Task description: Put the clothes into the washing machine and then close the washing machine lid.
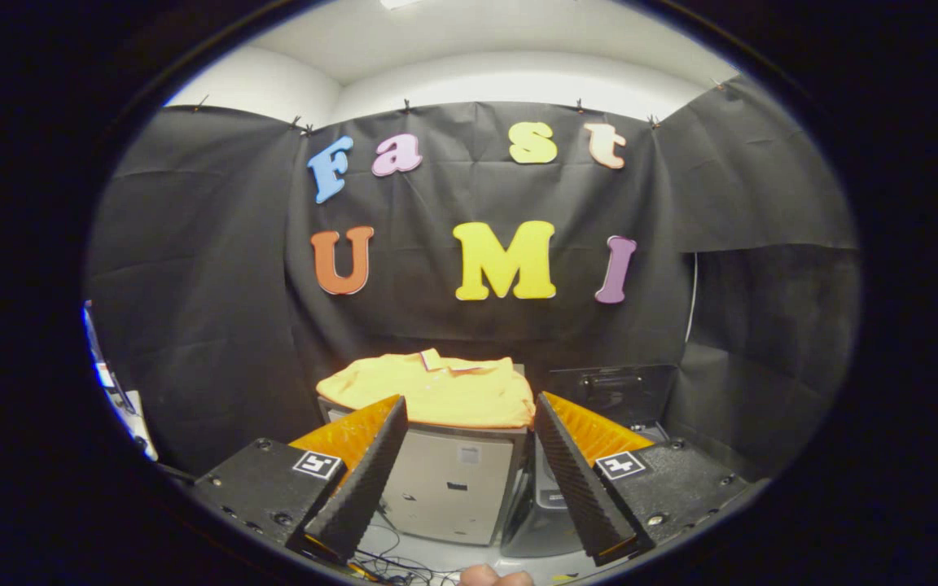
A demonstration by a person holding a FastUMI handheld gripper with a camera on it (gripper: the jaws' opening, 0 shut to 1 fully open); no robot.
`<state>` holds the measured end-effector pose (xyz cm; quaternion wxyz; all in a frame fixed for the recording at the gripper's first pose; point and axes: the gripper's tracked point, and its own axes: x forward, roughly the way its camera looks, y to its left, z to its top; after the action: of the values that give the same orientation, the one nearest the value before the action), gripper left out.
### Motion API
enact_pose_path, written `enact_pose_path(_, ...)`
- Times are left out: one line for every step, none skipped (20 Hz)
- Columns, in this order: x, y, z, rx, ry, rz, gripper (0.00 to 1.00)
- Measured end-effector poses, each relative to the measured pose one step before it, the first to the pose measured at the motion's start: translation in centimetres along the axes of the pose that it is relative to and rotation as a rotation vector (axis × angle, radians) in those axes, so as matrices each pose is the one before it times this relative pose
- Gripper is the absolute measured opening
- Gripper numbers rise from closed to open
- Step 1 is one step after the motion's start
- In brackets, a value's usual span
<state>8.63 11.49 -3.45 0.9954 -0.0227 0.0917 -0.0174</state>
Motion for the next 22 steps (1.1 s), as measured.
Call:
enact_pose_path(1.323, 0.548, 0.275, -0.00027, 0.00731, 0.01279, 0.98)
enact_pose_path(1.467, 0.559, 0.09, 0.00016, 0.01065, 0.01403, 0.98)
enact_pose_path(1.625, 0.526, 0.054, -0.00033, 0.01712, 0.0142, 0.98)
enact_pose_path(1.584, 0.475, 0.031, 0.00177, 0.01557, 0.02001, 0.98)
enact_pose_path(1.81, 0.39, 0.26, 0.00194, 0.01555, 0.01609, 0.98)
enact_pose_path(1.788, 0.243, 0.13, 0.00324, 0.01998, 0.01369, 0.98)
enact_pose_path(1.843, 0.216, -0.007, 0.00205, 0.02775, 0.01087, 0.98)
enact_pose_path(1.797, 0.235, 0.192, 0.00604, 0.02601, 0.01089, 0.98)
enact_pose_path(1.695, 0.355, 0.117, 0.00029, 0.03443, 0.00935, 0.98)
enact_pose_path(1.837, -0.191, -0.054, 0.00166, 0.04065, 0.00336, 0.99)
enact_pose_path(1.817, -0.016, -0.013, -0.00102, 0.05005, 0.00229, 0.98)
enact_pose_path(1.55, 0.11, -0.201, 0.0043, 0.06018, 0.00293, 0.99)
enact_pose_path(1.734, 0.04, -0.081, 0.01203, 0.05879, 0.00807, 0.98)
enact_pose_path(1.509, -0.085, 0.05, 0.01457, 0.0585, 0.00416, 0.98)
enact_pose_path(1.489, -0.065, -0.129, 0.00988, 0.06075, 0.0021, 0.98)
enact_pose_path(1.237, 0.116, 0.006, 0.00885, 0.04737, 0.0019, 0.98)
enact_pose_path(1.188, 0.0, 0.102, 0.00156, 0.04748, -0.00161, 0.98)
enact_pose_path(1.276, 0.137, 0.16, 0.0, 0.0392, -0.00237, 0.98)
enact_pose_path(1.018, -0.055, 0.407, -0.0043, 0.03574, -0.00658, 0.98)
enact_pose_path(0.977, -0.033, 0.649, -0.00737, 0.02514, -0.00694, 0.98)
enact_pose_path(0.987, 0.02, 0.504, -0.00262, 0.02796, -0.00451, 0.98)
enact_pose_path(0.853, 0.273, 0.199, 0.00585, 0.03635, 0.0009, 0.98)
